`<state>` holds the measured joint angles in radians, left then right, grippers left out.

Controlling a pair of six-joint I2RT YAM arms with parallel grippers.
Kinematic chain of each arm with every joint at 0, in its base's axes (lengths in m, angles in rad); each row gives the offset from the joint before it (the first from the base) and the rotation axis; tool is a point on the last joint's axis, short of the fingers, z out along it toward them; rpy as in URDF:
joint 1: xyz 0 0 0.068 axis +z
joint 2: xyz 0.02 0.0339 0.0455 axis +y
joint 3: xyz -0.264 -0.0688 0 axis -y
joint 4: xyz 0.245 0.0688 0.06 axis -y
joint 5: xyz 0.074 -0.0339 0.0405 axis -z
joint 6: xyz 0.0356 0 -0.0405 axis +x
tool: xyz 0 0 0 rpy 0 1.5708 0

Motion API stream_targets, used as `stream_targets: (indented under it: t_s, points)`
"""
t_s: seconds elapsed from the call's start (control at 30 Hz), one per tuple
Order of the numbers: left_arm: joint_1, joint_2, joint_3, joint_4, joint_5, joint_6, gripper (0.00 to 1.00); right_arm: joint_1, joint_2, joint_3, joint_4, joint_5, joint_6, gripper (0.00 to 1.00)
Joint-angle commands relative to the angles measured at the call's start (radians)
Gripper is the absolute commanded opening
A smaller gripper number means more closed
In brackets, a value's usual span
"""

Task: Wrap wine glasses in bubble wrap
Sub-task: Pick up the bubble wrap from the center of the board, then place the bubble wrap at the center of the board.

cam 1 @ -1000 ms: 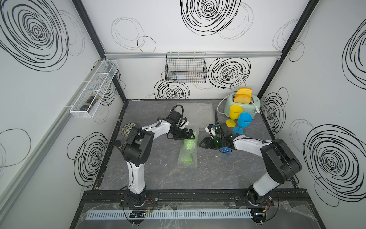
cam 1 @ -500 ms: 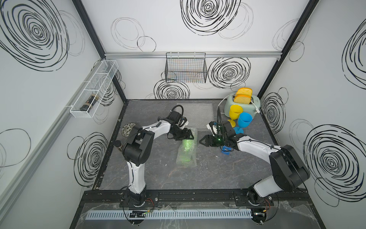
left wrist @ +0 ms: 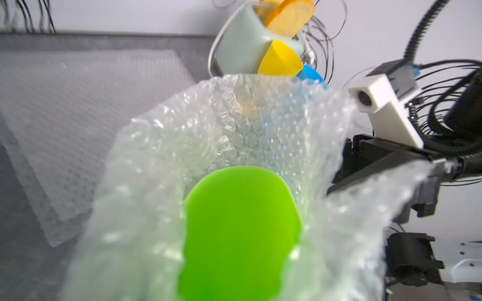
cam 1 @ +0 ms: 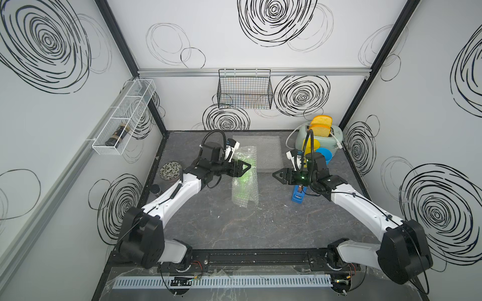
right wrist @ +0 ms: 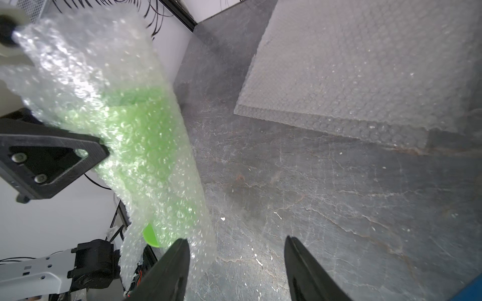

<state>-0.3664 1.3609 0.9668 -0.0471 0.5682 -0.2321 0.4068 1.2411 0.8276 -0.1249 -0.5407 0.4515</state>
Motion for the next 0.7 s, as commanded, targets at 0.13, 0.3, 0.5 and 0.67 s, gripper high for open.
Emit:
stream_targets:
  t_s: [0.13,0.3,0.5,0.67]
  points:
    - [0.048,-0.12,-0.349,0.741,0.041,0.097,0.69,0.005,-0.034,-0.03,0.104,-0.008,0.001,0.62]
    - [0.05,-0.099,-0.55,1.248,0.161,0.188,0.61,0.033,0.023,-0.028,0.155,0.003,0.023,0.62]
    - [0.039,-0.074,-0.668,1.399,0.123,0.318,0.6,0.097,0.122,0.042,0.142,0.025,0.048,0.62]
    - [-0.003,-0.021,-0.761,1.522,0.07,0.47,0.62,0.169,0.158,0.073,0.145,0.052,0.04,0.61]
